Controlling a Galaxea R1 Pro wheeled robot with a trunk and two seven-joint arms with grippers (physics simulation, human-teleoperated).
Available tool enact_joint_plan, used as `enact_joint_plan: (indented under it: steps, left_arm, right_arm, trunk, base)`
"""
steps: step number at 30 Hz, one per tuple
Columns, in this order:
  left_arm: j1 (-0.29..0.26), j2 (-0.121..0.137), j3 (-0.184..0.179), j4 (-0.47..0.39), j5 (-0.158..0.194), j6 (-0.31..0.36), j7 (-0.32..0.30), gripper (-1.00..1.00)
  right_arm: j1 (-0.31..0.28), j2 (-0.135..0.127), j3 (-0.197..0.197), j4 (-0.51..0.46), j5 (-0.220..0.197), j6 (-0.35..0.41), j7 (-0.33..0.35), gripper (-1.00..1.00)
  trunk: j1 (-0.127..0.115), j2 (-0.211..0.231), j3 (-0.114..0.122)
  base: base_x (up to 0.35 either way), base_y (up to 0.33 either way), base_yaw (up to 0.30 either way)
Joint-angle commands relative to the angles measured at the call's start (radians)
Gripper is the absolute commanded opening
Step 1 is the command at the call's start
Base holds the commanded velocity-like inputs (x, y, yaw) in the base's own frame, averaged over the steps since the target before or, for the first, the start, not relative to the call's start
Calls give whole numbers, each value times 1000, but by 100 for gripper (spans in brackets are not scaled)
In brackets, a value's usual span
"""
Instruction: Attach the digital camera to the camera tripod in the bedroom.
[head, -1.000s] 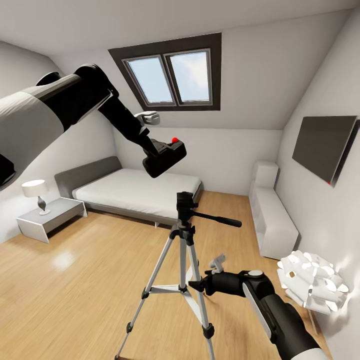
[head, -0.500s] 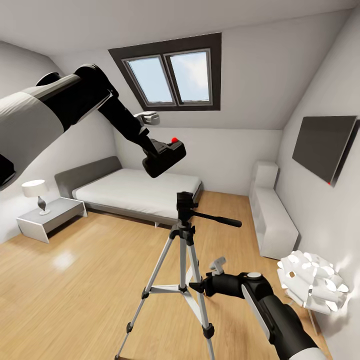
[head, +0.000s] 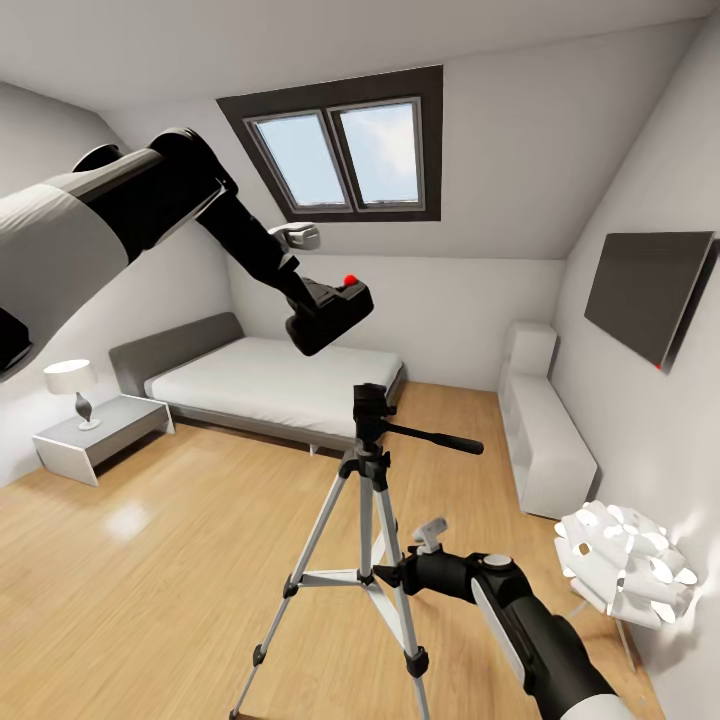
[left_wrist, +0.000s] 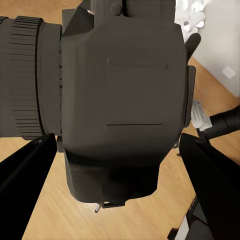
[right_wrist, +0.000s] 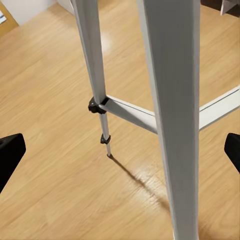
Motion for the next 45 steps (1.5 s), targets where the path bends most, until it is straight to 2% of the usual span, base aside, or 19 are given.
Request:
enact_joint_plan:
  steps: [1,23,45]
  left_arm:
    - [-1,0,-5,-1,3,10,-3,-100]
    - [-1,0,-1,3,2,9,-4,-100]
    - [1,-6,-2,2,9,9,-7,-100]
  right_arm:
    - [-1,0,2,0,-4,4,-1,100]
    - [-1,2,3,5,-4,-4,-2,100]
    - [-1,2,3,6,-4,-5,-3,100]
  trunk:
    - [0,-1,0]
    - [0,-1,0]
    - [0,-1,0]
  base:
    - [0,0,0]
    - [88,34,0]
    - [10,3,0]
